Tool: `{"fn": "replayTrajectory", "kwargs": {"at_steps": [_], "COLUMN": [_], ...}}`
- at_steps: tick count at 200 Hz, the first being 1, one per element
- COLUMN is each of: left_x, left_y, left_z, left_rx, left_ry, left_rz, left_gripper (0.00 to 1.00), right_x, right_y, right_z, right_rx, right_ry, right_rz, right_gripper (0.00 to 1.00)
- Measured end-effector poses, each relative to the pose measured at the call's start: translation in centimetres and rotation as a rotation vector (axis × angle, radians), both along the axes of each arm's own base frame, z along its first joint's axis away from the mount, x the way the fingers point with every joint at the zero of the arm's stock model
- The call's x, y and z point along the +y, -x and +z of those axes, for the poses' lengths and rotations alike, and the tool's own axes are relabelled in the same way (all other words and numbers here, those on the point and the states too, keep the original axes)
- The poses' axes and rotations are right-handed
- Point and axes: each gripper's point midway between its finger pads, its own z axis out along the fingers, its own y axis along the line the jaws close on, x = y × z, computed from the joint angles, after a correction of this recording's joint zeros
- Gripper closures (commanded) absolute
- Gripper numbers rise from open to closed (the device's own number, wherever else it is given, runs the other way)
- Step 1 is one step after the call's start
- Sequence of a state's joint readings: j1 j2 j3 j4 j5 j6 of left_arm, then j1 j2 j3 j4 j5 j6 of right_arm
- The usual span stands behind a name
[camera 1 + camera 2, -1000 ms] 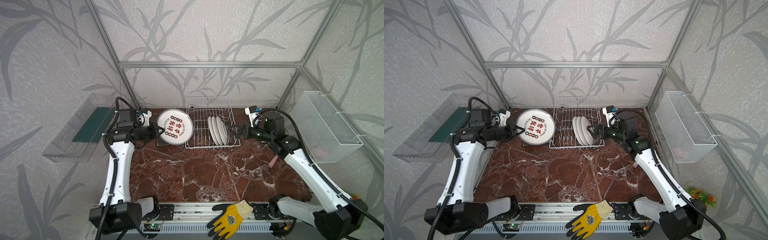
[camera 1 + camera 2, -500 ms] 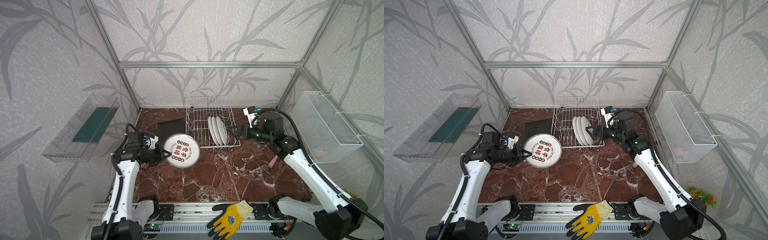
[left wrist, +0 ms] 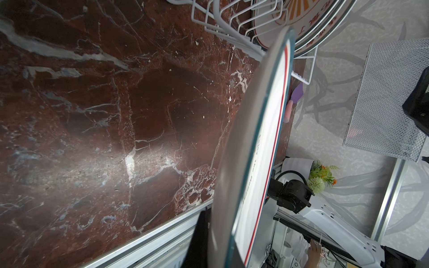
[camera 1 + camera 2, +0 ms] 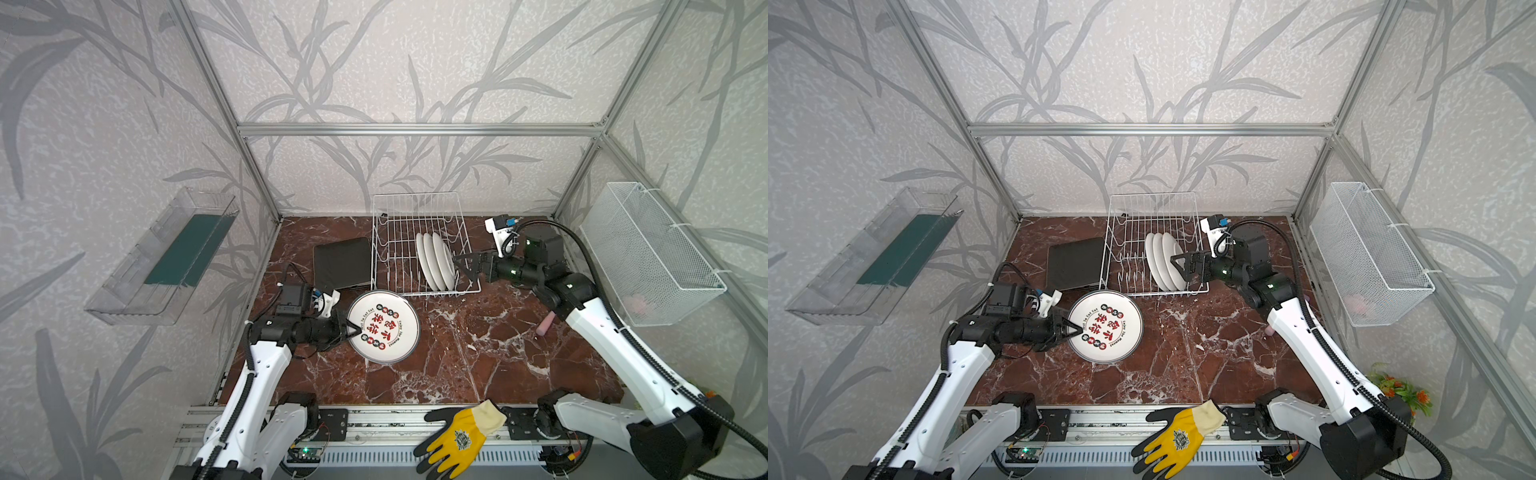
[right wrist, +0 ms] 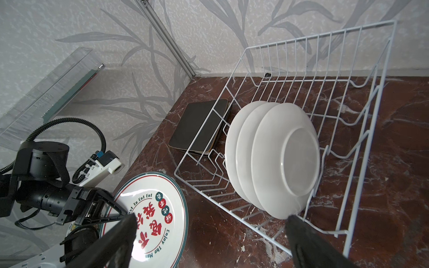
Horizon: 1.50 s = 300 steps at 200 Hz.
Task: Unload the plates from the dish rack
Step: 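Lower the lettered plate flat onto the table with the left gripper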
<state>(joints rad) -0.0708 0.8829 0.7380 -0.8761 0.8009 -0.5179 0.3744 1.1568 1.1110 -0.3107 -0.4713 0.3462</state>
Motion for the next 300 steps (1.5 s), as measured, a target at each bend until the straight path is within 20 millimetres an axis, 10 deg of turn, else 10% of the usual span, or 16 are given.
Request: {"fn": "replayTrajectory", "kwargs": {"at_steps": [300], "left_x": [-3.6], "left_y": [-0.8], "left_z": [-10.9], "left_rx": [0.151], "left_ry": [-0.020], "left_rz": [-0.014], "left_gripper": [0.90], "right_x": [-0.2], "right_y": [-0.5], "right_z": [-1.0], "right_rx": [-0.002], "right_ry": [0.008], "right_rz": [-0.024], "right_gripper": [0.01]}}
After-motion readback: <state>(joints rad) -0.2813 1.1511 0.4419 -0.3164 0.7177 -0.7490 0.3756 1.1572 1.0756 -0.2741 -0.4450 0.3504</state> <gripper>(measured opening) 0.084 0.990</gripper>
